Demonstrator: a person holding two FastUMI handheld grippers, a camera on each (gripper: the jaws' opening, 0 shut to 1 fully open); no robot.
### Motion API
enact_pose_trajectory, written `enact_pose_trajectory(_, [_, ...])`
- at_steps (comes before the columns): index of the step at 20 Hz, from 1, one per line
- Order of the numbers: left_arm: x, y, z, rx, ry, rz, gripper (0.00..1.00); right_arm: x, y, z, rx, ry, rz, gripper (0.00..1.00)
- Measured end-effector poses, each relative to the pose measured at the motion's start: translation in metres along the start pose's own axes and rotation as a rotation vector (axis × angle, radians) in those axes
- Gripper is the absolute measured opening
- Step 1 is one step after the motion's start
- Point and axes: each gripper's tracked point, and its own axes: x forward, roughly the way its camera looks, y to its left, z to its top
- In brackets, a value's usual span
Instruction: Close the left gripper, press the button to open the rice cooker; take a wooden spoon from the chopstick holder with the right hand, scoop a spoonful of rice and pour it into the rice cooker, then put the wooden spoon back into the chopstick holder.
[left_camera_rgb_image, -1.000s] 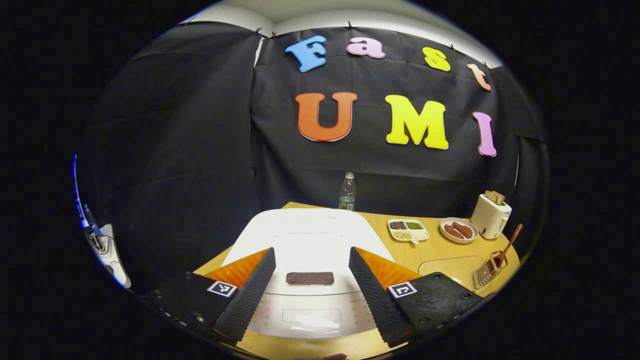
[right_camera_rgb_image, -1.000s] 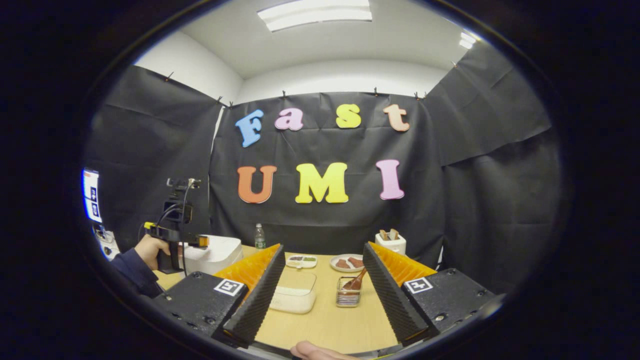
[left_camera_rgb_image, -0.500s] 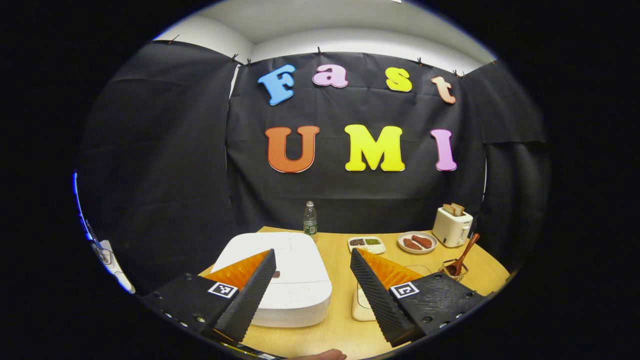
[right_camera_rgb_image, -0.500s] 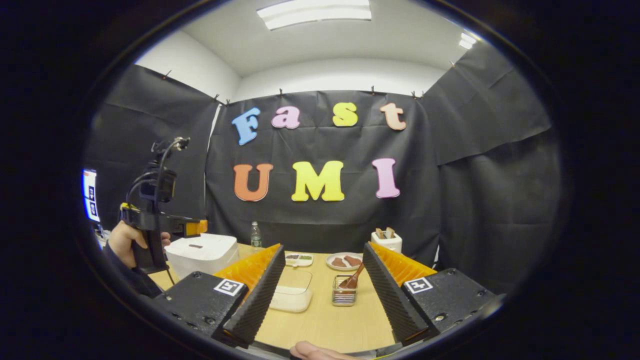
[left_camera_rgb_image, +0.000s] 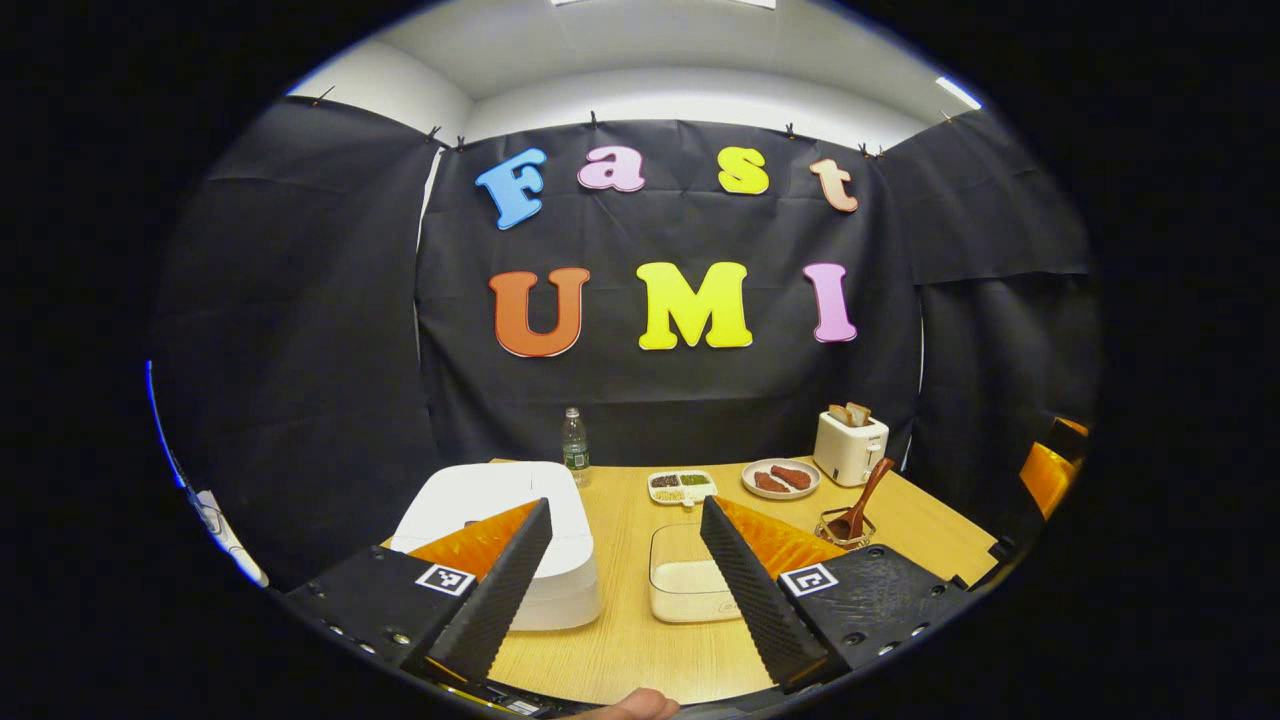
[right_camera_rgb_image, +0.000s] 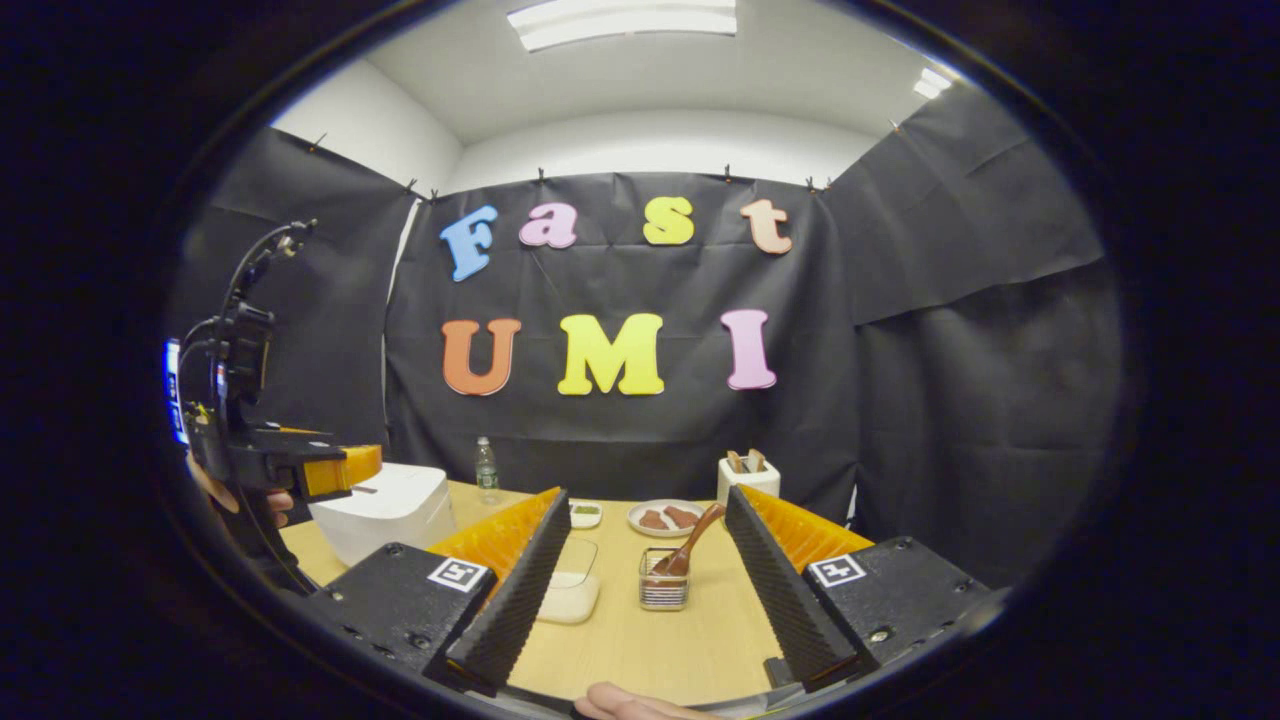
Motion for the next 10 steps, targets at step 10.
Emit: enact_pose_trajectory(10, [-0.061,0.019,0.014,-0.002,-0.105,0.053,0.95,-0.006,-0.012,0.012,-0.016,0.005,-0.036,1.00])
